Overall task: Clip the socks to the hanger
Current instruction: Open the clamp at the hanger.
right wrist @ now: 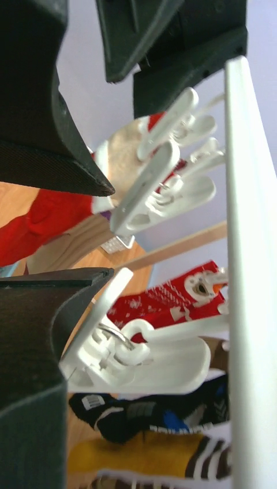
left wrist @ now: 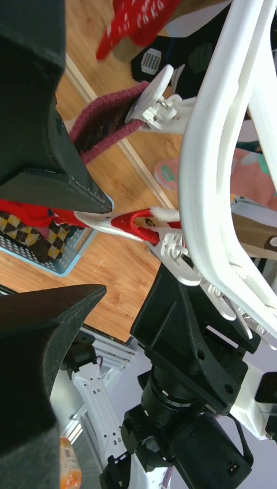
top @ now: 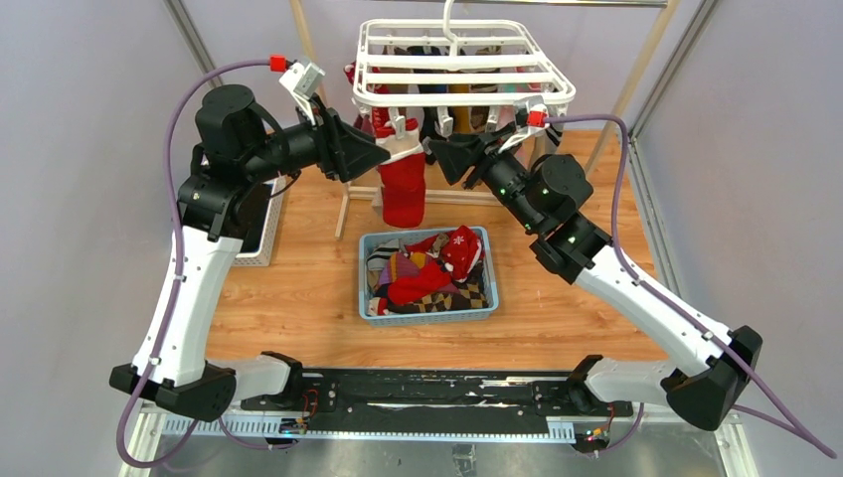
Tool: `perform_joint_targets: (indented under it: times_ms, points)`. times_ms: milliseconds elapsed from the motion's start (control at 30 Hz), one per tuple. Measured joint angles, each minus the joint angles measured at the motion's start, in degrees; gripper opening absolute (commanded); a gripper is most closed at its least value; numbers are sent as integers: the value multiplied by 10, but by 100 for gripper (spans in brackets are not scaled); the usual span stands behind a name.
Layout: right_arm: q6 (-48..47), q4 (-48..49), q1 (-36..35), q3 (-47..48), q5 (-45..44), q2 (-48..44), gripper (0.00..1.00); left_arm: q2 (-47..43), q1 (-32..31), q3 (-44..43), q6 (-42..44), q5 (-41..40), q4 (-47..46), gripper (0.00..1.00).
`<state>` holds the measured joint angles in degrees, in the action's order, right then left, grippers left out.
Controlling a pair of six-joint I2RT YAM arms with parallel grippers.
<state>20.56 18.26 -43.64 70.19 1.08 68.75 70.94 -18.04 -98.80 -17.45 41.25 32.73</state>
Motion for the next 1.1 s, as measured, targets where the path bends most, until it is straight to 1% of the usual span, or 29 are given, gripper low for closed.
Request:
perform_joint_targets:
  times_ms: [33,233,267,367,467,600,633,700,733,767,867,1100]
  points:
    - [-3,5,-3,1,-14,3,44,0,0,0,0,0,0,53]
    - [-41,25,-37,2,-98,11,21,-2,0,2,4,-3,7,53]
    - [-47,30,-43,2,-110,9,18,-2,0,2,5,-3,7,53]
    - [-64,37,-53,1,-134,1,14,-4,0,2,8,-3,9,52]
    - [-75,43,-57,1,-148,-7,12,-6,0,2,10,-3,10,52]
    - [-83,45,-59,1,-156,-8,8,-10,0,2,10,-3,14,52]
    - [-83,44,-59,1,-157,-8,11,-12,0,3,11,-3,16,52]
    - [-84,45,-59,1,-158,-8,29,-15,0,2,13,-3,20,53]
    - [-83,44,-59,1,-158,-8,35,-17,0,3,14,-3,22,53]
    - [-83,44,-59,1,-158,-8,38,-18,0,2,16,-3,24,53]
    - [-86,42,-59,1,-159,-8,42,-23,0,2,20,-3,31,53]
    - [-91,43,-66,1,-166,-5,43,-28,0,2,24,-3,35,53]
